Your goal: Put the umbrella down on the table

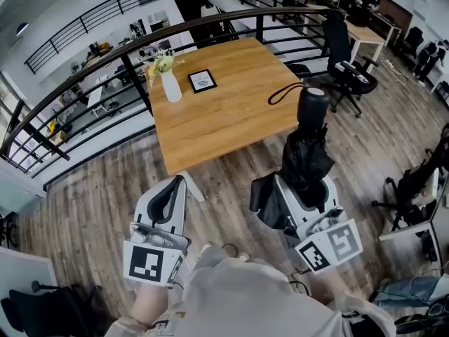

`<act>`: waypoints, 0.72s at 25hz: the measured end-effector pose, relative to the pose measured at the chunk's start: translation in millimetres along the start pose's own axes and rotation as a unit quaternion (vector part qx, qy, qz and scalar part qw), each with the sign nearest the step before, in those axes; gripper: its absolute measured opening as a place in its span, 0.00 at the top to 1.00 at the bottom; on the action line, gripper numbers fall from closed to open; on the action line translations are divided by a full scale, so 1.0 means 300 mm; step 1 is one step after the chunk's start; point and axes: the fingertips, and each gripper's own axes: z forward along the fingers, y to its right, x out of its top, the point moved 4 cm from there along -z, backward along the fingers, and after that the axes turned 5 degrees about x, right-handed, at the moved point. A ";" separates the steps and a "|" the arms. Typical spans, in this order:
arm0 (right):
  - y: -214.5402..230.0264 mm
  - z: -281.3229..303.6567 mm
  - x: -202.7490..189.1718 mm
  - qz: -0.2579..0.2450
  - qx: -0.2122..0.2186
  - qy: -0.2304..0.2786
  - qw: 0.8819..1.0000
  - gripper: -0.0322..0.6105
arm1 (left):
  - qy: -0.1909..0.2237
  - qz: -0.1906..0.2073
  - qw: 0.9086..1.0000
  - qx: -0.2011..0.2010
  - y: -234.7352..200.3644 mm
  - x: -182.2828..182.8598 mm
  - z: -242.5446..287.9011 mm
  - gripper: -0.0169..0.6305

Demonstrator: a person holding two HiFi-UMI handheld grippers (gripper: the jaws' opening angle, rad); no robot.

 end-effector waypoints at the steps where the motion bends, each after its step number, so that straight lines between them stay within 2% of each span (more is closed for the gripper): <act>1: 0.014 -0.004 -0.006 0.000 -0.002 -0.001 1.000 0.53 | -0.002 0.001 1.000 -0.004 0.013 -0.007 0.013 0.95; 10: 0.095 0.071 -0.103 0.008 -0.017 -0.010 1.000 0.53 | -0.010 -0.022 1.000 -0.017 -0.018 -0.124 0.152 0.95; 13: 0.141 0.146 -0.145 0.018 -0.022 -0.020 0.999 0.53 | -0.009 -0.031 0.999 -0.024 -0.056 -0.159 0.246 0.95; 18: 0.206 0.354 -0.187 0.018 -0.026 -0.036 0.999 0.53 | -0.004 -0.024 0.999 -0.033 -0.188 -0.192 0.402 0.95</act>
